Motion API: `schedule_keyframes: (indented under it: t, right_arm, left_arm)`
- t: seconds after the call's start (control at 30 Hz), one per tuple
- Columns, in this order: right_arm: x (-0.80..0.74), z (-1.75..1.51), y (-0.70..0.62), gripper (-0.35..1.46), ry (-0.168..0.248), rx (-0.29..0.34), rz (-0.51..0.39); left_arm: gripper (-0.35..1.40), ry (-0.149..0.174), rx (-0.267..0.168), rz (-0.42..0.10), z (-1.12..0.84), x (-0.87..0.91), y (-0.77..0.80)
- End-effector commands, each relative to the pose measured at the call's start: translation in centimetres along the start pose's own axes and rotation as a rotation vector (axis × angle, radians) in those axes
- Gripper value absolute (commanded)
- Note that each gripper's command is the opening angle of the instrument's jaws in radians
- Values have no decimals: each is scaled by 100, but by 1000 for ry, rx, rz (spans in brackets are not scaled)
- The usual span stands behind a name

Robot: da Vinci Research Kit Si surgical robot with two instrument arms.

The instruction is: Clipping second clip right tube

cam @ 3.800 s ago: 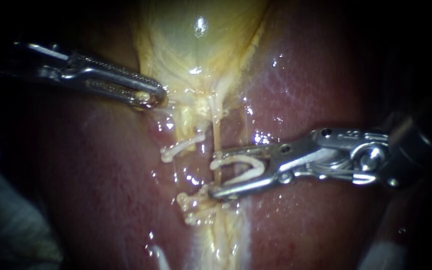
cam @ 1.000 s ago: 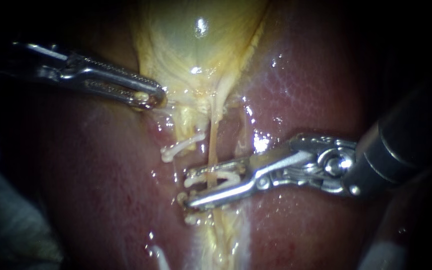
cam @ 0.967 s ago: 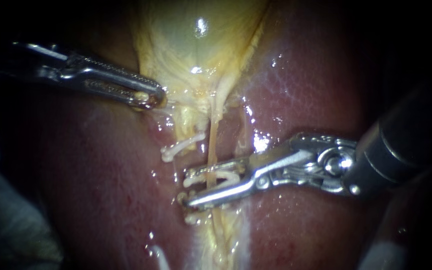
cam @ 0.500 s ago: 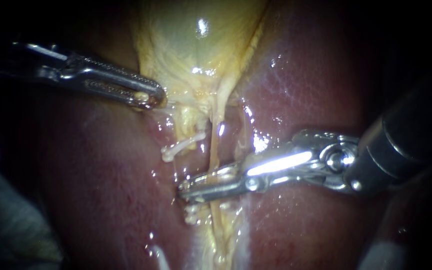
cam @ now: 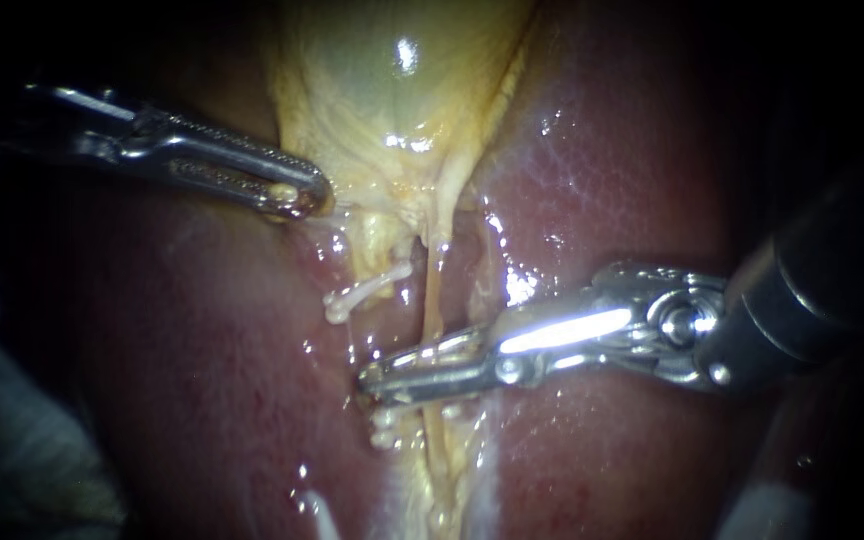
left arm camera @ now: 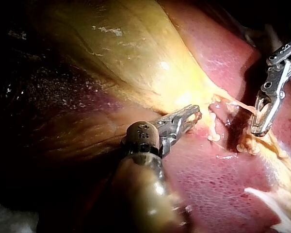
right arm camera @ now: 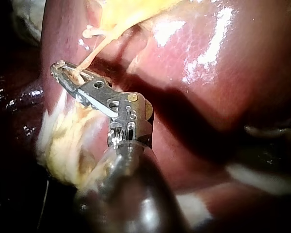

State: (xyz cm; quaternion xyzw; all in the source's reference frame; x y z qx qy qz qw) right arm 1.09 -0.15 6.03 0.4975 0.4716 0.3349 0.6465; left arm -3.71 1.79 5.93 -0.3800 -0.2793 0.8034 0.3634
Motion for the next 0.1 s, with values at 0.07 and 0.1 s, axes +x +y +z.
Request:
schedule_keyframes:
  t: [0.07,0.1]
  right_arm:
    - [-1,1,1,-35,2,-2,-1]
    - [-2,1,2,-35,2,-3,-2]
  left_arm:
    - [-35,0,0,0,0,0,0]
    - [-35,0,0,0,0,0,0]
